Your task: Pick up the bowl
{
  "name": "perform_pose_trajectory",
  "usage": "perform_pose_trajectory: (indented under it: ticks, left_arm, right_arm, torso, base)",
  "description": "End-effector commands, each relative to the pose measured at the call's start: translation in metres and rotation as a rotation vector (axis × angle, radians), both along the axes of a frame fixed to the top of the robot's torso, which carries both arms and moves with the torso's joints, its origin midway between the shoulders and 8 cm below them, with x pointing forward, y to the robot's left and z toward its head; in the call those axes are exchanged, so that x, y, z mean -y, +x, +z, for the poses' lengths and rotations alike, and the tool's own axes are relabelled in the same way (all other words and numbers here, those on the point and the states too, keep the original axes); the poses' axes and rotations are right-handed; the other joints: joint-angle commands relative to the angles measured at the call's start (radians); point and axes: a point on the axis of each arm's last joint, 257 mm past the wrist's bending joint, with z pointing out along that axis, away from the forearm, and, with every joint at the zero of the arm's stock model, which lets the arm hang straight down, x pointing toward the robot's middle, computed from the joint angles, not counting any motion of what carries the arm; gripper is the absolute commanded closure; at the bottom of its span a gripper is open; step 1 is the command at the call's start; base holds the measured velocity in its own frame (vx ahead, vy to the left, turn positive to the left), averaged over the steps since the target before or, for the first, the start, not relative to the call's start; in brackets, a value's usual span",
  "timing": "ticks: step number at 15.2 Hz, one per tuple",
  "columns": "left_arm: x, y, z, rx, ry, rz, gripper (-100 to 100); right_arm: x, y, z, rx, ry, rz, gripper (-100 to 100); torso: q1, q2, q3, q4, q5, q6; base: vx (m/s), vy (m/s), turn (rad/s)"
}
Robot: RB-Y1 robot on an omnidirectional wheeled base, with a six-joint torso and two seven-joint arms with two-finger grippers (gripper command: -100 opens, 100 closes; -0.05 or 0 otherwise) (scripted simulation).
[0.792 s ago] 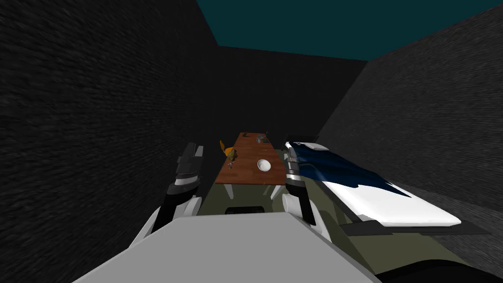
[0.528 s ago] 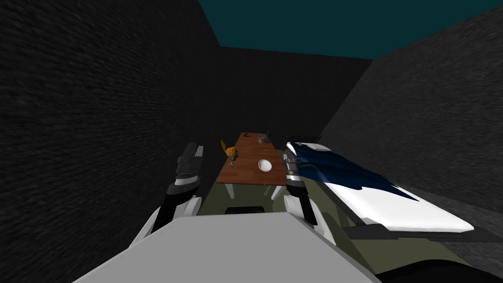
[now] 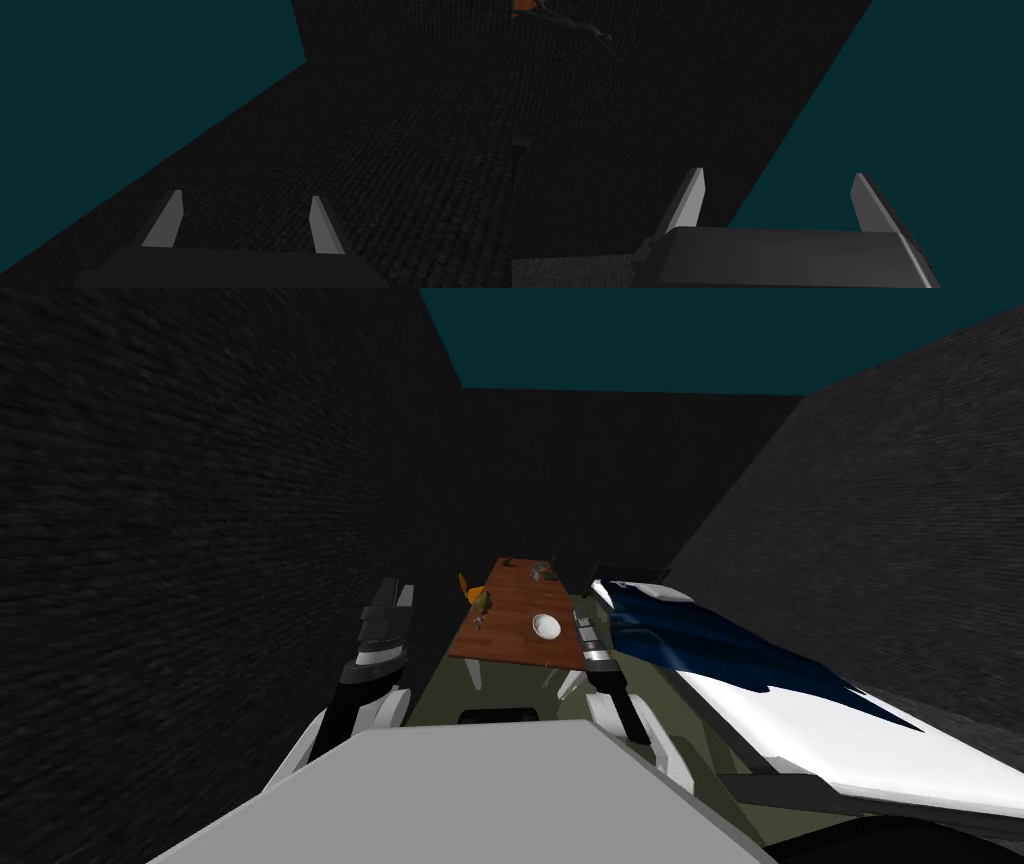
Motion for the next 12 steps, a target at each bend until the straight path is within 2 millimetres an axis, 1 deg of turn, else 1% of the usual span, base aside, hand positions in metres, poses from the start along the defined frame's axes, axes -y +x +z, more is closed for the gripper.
perform_pose_trajectory:
  ticks: [1, 2, 3, 4, 5, 6, 7, 8, 10, 11, 12]
  left_arm:
    - [0.000, 0.000, 0.000, 0.000, 0.000, 0.000, 0]
    - [0.000, 0.000, 0.000, 0.000, 0.000, 0.000, 0]
    - [0.000, 0.000, 0.000, 0.000, 0.000, 0.000, 0]
    - [0.000, 0.000, 0.000, 0.000, 0.000, 0.000, 0]
    - [0.000, 0.000, 0.000, 0.000, 0.000, 0.000, 0]
    - [0.000, 0.000, 0.000, 0.000, 0.000, 0.000, 0]
    - [0.000, 0.000, 0.000, 0.000, 0.000, 0.000, 0]
    - [0.000, 0.000, 0.000, 0.000, 0.000, 0.000, 0]
    - [0.000, 0.000, 0.000, 0.000, 0.000, 0.000, 0]
    - [0.000, 0.000, 0.000, 0.000, 0.000, 0.000, 0]
    - [0.000, 0.000, 0.000, 0.000, 0.000, 0.000, 0]
  right_arm:
    - [0.006, 0.003, -0.025, -0.062, -0.065, 0.003, -100]
    - [0.007, 0.004, -0.028, -0.068, -0.072, 0.005, -100]
    - [0.012, 0.005, -0.046, -0.111, -0.120, 0.005, -100]
    - [0.014, 0.005, -0.050, -0.121, -0.124, 0.005, -100]
    - [0.014, 0.005, -0.050, -0.121, -0.124, 0.005, -100]
    - [0.020, 0.005, -0.068, -0.162, -0.180, 0.007, -100]
    - [0.023, 0.005, -0.074, -0.176, -0.179, 0.003, -100]
    - [0.029, 0.004, -0.086, -0.206, -0.237, 0.007, -100]
    - [0.035, 0.003, -0.099, -0.235, -0.235, 0.000, -100]
    - [0.035, 0.003, -0.099, -0.235, -0.235, 0.000, -100]
    - [0.043, 0.002, -0.113, -0.270, -0.296, 0.002, -100]
  torso:
    - [0.000, 0.000, 0.000, 0.000, 0.000, 0.000]
    - [0.000, 0.000, 0.000, 0.000, 0.000, 0.000]
    - [0.000, 0.000, 0.000, 0.000, 0.000, 0.000]
    - [0.001, 0.000, 0.000, 0.000, 0.000, 0.000]
    - [0.001, 0.000, 0.000, 0.000, 0.000, 0.000]
    - [0.000, 0.000, 0.000, 0.000, 0.000, 0.000]
    - [0.000, 0.000, 0.000, 0.000, 0.000, 0.000]
    - [0.000, 0.000, 0.000, 0.000, 0.000, 0.000]
    - [0.001, 0.001, 0.000, 0.000, 0.000, 0.000]
    - [0.001, 0.001, 0.000, 0.000, 0.000, 0.000]
    - [0.000, 0.000, 0.000, 0.000, 0.000, 0.001]
  base:
    - [-0.009, 0.040, 0.161]
    - [-0.008, 0.039, 0.130]
    - [-0.007, 0.048, 0.178]
    - [-0.006, 0.045, 0.151]
    - [-0.006, 0.025, 0.038]
    - [-0.011, 0.036, 0.114]
    - [-0.012, 0.040, 0.156]
    - [-0.012, 0.045, 0.248]
    - [-0.008, 0.036, 0.117]
    - [-0.003, 0.019, -0.031]
    - [-0.007, 0.035, 0.148]
